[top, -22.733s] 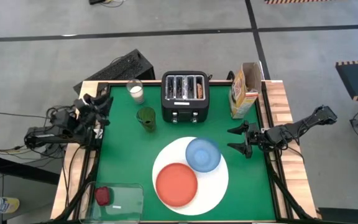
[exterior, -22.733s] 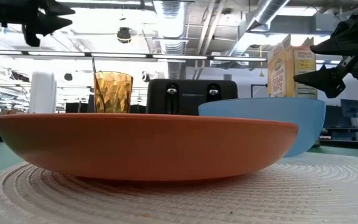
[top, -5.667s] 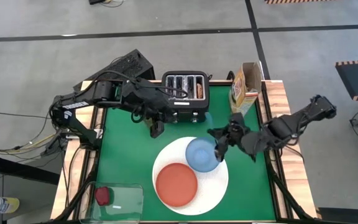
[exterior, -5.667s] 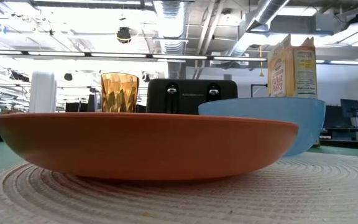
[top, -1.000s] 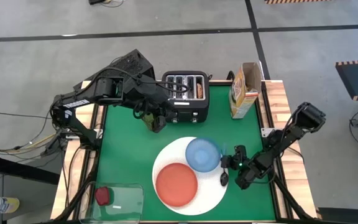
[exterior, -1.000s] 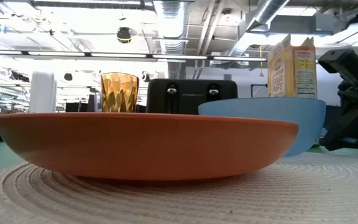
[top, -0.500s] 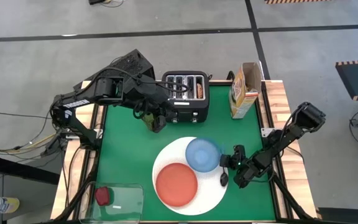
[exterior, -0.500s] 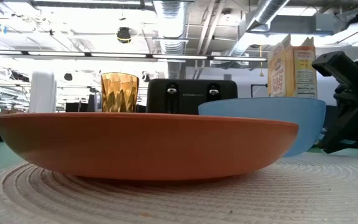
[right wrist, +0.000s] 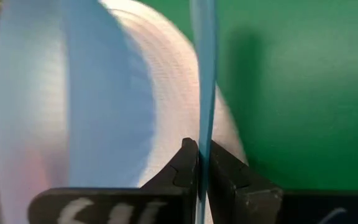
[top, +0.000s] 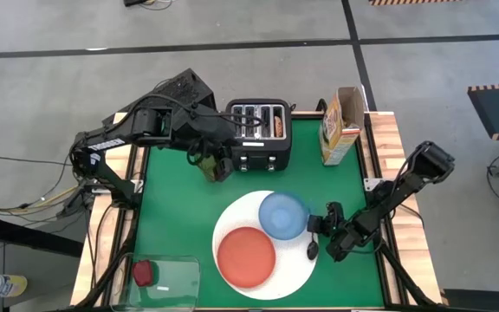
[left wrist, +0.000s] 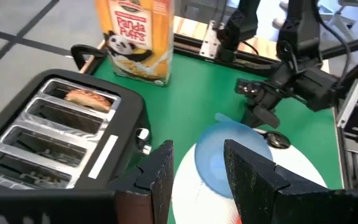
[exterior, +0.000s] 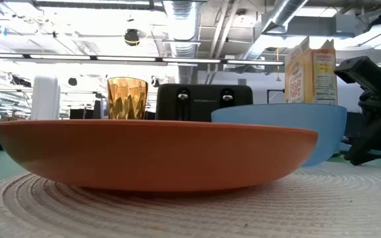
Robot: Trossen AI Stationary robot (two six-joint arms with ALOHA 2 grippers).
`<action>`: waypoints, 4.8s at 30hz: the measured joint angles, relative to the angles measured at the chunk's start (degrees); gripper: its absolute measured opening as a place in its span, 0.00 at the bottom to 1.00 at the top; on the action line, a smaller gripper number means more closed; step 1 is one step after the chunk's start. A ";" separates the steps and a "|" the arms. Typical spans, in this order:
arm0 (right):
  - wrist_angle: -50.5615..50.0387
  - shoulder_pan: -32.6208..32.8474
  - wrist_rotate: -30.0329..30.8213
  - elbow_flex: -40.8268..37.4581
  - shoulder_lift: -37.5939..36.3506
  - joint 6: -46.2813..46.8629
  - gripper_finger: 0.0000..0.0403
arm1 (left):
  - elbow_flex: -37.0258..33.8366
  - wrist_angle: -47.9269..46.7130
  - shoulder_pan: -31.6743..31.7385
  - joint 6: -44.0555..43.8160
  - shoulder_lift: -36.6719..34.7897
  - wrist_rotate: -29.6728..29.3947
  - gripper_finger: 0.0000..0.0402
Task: Arrange a breakfast setting
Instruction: Put the blue spoon on the white placemat to the right of the blue bowl, then put the bagel from the toaster onto the orange plate
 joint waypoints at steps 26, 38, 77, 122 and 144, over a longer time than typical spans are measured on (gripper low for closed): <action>-8.84 -1.10 -5.59 0.01 -3.54 1.23 0.12 | -0.02 -3.64 -0.02 0.00 0.00 0.31 0.32; -8.51 1.35 -4.17 0.01 -6.92 -0.01 0.12 | -0.02 -3.64 -0.02 1.14 0.00 0.29 0.32; -12.28 2.69 -2.34 0.03 -15.12 -0.67 0.12 | -70.93 39.91 -10.34 -9.47 -58.63 -8.48 0.32; 28.14 -9.67 15.56 0.10 -38.92 -62.22 0.12 | -70.64 36.16 -10.36 -4.61 -65.45 -8.59 0.32; 51.78 -26.08 3.80 1.27 -32.25 -80.40 0.56 | -70.23 38.45 -10.36 -7.23 -64.74 -7.13 0.32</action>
